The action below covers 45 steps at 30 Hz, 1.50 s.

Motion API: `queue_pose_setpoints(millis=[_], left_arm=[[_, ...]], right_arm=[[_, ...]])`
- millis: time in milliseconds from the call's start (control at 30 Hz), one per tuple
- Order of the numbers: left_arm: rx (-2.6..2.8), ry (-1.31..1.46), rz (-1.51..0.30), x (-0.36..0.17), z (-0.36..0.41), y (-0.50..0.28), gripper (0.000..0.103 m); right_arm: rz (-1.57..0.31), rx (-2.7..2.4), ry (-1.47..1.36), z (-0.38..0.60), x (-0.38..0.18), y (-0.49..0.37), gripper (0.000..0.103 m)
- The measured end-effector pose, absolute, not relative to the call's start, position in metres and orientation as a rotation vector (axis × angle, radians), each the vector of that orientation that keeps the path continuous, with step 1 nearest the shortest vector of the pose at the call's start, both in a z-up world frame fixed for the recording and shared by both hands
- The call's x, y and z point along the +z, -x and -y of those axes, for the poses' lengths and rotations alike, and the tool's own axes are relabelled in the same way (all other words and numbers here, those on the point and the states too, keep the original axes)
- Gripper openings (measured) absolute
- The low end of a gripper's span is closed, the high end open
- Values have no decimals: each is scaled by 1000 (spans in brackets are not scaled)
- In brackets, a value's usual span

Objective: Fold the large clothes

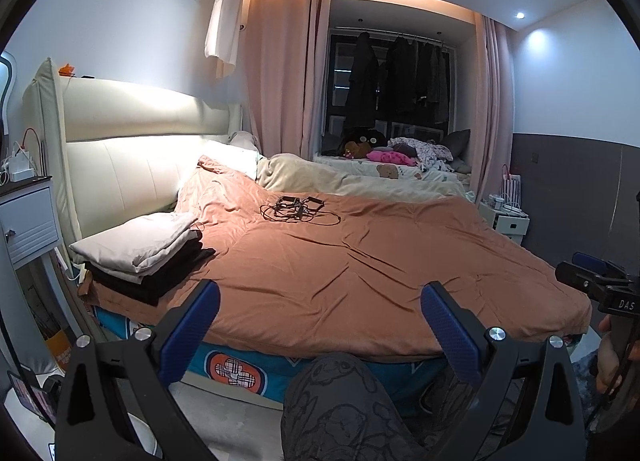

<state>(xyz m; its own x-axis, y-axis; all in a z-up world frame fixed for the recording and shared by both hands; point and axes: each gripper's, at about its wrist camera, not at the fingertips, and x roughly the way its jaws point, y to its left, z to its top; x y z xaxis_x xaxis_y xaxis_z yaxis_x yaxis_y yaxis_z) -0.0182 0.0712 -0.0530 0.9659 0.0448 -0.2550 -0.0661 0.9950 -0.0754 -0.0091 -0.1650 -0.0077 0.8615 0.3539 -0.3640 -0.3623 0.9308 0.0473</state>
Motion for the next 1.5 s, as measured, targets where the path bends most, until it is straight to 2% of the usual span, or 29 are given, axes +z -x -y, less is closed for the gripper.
queue_pose_setpoints(millis=[1500], left_arm=[[93, 114, -207, -49, -76, 48, 102]], right_arm=[[-383, 366, 18, 161, -7, 13, 103]])
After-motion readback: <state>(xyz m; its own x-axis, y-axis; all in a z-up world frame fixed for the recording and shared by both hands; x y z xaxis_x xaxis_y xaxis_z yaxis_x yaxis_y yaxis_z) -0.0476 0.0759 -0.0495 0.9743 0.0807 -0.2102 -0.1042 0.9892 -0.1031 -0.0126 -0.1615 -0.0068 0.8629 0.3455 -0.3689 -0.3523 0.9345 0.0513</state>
